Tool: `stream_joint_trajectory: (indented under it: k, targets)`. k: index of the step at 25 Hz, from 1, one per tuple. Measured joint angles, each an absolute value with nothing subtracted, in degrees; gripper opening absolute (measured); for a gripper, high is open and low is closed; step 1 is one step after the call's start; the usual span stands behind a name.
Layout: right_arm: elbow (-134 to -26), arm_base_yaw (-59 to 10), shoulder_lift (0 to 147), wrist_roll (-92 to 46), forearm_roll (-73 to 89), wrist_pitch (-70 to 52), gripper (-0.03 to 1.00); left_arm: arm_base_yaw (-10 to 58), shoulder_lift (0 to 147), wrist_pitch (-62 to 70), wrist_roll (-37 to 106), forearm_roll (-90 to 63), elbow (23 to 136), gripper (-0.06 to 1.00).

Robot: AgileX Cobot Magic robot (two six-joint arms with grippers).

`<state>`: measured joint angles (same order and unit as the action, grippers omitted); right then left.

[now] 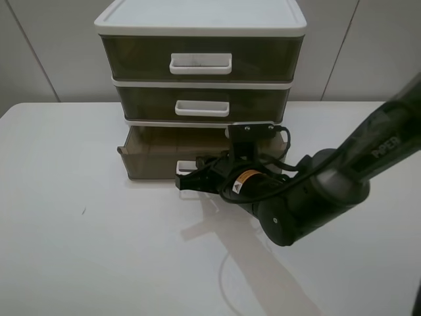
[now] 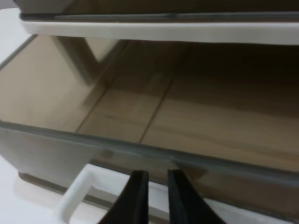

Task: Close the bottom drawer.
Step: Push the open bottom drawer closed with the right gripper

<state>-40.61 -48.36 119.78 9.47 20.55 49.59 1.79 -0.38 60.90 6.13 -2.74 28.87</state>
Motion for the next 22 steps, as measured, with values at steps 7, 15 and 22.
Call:
stream_joint_trajectory:
  k: [7, 15, 22]
  targets:
    - [-43.4, -48.4, 120.5, 4.7, 26.5, 50.6, 0.02, 1.8, -0.4, 60.9, 6.1, -2.7, 28.9, 0.72]
    - [-47.9, -48.4, 124.1, 2.9, 30.3, 51.9, 0.02, 1.8, -0.4, 60.9, 6.1, -2.7, 28.9, 0.72]
    - [-50.1, -48.6, 125.7, 2.8, 31.6, 52.8, 0.02, 1.8, -0.4, 60.9, 6.1, -2.7, 28.9, 0.72]
